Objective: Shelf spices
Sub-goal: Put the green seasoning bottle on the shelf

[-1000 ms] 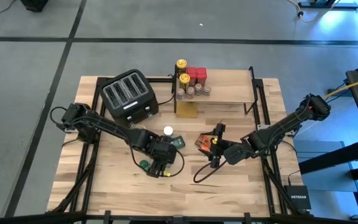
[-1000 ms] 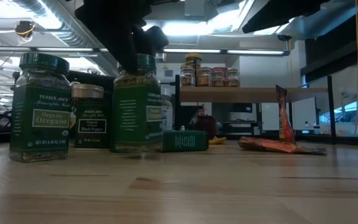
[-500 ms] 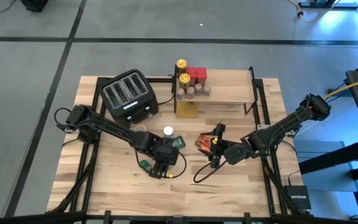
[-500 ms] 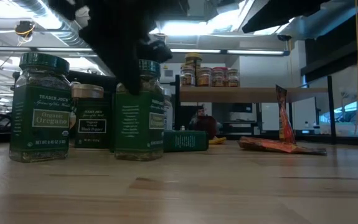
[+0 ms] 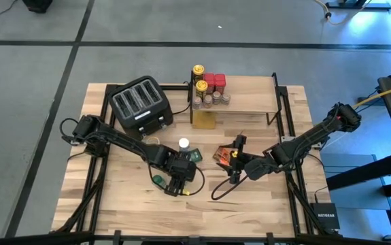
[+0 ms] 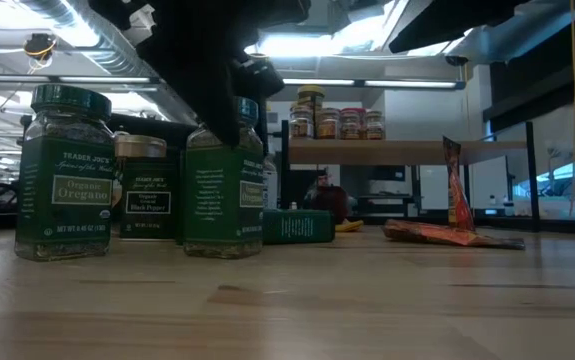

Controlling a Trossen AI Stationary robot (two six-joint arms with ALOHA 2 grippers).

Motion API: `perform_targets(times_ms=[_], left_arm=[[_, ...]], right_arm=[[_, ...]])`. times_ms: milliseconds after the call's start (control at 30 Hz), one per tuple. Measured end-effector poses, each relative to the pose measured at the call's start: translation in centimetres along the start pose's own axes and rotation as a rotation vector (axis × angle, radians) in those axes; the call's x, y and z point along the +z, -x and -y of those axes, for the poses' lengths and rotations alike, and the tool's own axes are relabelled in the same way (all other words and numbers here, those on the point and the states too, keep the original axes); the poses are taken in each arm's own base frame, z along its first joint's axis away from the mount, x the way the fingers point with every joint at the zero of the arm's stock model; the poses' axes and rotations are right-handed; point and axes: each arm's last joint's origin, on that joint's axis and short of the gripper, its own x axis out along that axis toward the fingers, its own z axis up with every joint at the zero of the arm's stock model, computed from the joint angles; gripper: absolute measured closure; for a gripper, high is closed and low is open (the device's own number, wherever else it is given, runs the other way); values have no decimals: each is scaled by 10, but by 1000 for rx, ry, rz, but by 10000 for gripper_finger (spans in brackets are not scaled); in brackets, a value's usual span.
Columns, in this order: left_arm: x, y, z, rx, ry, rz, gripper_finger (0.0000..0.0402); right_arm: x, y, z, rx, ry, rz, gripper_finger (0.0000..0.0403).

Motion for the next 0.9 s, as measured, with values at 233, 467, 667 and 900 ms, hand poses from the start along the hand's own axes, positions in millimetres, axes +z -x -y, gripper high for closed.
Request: perform_targets(times_ms=[233, 467, 667, 900], left_arm=[[2, 0, -4, 5, 12, 25, 178], [2, 1, -9, 11, -18, 26, 178], [12, 12, -7, 16, -58, 62, 178], [14, 31, 7, 135, -32, -2, 178]], right_arm=[[0, 0, 0, -1, -1, 0, 84], [0, 0, 0, -1, -1, 0, 84], [0, 0, 0, -1, -4, 1, 84], [1, 0, 0, -1, -35, 8, 84]])
